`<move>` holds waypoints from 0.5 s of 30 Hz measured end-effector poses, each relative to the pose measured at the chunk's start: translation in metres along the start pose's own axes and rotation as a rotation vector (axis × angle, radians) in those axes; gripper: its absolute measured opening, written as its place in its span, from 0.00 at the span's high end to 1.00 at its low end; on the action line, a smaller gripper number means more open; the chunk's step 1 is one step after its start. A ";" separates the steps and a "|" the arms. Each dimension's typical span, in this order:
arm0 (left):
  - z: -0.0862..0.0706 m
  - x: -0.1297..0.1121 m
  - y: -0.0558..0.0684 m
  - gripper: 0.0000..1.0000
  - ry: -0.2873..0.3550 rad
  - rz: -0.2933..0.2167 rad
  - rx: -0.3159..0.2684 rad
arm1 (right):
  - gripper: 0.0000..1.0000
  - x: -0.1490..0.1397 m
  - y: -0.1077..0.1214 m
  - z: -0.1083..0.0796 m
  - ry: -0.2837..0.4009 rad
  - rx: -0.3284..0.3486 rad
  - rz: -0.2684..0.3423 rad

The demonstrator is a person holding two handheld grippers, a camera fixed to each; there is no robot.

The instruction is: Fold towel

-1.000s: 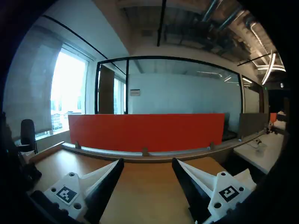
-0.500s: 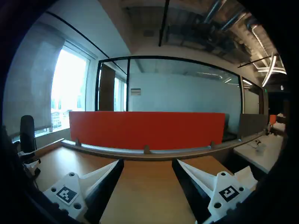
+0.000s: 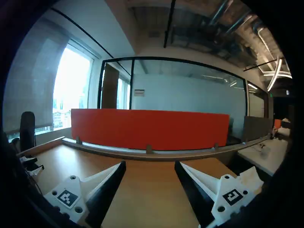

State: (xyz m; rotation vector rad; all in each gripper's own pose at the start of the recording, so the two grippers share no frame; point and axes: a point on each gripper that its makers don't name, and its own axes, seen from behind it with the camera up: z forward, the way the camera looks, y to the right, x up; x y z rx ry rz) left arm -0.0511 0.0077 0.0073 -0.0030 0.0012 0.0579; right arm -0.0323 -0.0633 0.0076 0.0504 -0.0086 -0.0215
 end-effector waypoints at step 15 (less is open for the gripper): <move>-0.001 -0.019 -0.004 0.07 0.009 -0.013 0.015 | 0.00 -0.021 0.005 -0.002 -0.008 0.001 0.008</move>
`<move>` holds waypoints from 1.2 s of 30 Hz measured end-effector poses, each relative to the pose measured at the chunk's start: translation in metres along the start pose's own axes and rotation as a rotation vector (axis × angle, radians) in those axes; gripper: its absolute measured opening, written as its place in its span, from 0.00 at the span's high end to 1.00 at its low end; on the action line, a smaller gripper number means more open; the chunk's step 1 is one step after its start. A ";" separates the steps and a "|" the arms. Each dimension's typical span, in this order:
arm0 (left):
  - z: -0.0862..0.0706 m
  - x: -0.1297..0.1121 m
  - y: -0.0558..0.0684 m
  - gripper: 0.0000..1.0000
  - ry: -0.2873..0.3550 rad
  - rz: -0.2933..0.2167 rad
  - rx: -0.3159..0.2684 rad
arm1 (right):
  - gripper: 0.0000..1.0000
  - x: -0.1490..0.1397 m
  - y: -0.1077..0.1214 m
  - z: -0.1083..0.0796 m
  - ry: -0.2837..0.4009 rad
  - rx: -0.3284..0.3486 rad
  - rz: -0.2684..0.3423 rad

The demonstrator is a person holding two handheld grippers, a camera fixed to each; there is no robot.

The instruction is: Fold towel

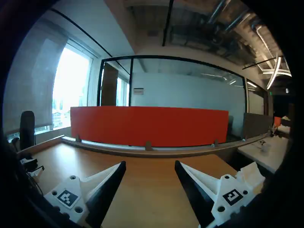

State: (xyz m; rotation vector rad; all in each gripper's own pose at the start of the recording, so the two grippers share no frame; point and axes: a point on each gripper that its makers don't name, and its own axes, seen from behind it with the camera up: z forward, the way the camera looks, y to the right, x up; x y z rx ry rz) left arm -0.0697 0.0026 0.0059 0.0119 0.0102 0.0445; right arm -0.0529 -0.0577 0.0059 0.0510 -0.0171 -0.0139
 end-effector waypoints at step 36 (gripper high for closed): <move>0.004 -0.011 -0.006 0.06 0.003 -0.031 0.015 | 0.00 -0.010 0.034 -0.001 0.060 -0.040 -0.018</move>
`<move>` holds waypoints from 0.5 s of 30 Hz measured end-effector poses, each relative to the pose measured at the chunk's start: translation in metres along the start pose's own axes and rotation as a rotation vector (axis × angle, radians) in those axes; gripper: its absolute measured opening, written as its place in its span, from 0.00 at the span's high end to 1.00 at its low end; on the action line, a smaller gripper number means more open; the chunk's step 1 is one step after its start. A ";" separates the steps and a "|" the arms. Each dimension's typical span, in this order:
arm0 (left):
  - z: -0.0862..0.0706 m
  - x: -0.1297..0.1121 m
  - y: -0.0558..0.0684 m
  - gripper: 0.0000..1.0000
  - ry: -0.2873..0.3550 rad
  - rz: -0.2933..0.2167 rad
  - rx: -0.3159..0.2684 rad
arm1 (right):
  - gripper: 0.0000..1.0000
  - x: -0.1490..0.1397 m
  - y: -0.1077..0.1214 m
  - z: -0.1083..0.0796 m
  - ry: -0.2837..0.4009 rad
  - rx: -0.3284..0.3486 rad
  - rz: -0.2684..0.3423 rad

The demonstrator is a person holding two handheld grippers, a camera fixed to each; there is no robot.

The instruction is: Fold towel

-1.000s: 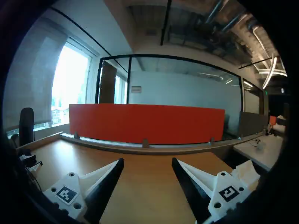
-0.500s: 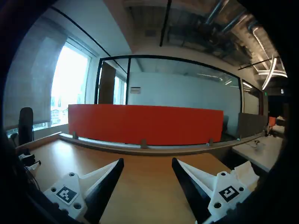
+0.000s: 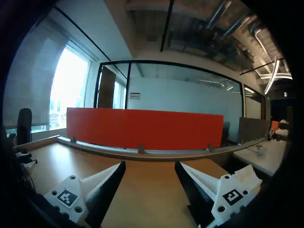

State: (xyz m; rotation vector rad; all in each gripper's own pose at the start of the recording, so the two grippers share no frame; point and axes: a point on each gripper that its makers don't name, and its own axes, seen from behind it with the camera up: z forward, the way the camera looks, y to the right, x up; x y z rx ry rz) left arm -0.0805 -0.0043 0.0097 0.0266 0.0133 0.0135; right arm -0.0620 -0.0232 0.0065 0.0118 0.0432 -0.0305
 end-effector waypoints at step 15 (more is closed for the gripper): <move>0.001 -0.002 0.002 0.06 0.001 -0.001 0.000 | 0.00 -0.057 0.018 0.003 0.024 0.007 0.066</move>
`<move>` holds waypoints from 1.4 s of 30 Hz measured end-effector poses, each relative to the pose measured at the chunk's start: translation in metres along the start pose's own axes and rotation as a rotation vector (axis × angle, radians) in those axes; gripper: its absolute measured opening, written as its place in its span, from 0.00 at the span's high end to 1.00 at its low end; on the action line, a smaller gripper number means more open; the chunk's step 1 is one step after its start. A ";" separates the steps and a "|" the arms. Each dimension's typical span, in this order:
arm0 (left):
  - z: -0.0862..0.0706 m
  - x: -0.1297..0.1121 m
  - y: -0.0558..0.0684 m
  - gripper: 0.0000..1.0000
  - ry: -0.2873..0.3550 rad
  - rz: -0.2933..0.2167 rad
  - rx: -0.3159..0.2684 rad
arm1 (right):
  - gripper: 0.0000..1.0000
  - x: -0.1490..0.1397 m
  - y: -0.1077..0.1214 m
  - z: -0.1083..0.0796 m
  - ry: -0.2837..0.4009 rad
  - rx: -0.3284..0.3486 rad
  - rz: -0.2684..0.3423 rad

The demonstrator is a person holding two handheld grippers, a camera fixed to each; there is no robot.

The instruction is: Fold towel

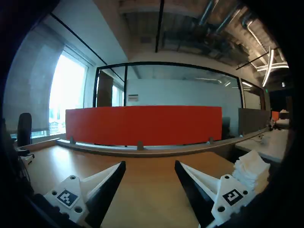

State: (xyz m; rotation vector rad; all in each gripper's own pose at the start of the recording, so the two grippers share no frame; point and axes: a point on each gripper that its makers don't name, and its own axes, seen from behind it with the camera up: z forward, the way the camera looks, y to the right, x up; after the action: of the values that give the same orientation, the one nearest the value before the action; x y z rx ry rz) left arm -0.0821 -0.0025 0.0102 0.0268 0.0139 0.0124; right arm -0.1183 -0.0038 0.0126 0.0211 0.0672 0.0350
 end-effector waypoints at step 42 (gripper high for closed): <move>0.000 -0.001 0.001 0.03 0.000 0.000 0.000 | 0.00 -0.077 0.010 0.000 -0.019 -0.002 -0.021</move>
State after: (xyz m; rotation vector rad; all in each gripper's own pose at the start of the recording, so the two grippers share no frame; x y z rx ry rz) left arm -0.0829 -0.0019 0.0099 0.0267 0.0141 0.0122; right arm -0.1952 0.0032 0.0178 0.0186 0.0488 0.0142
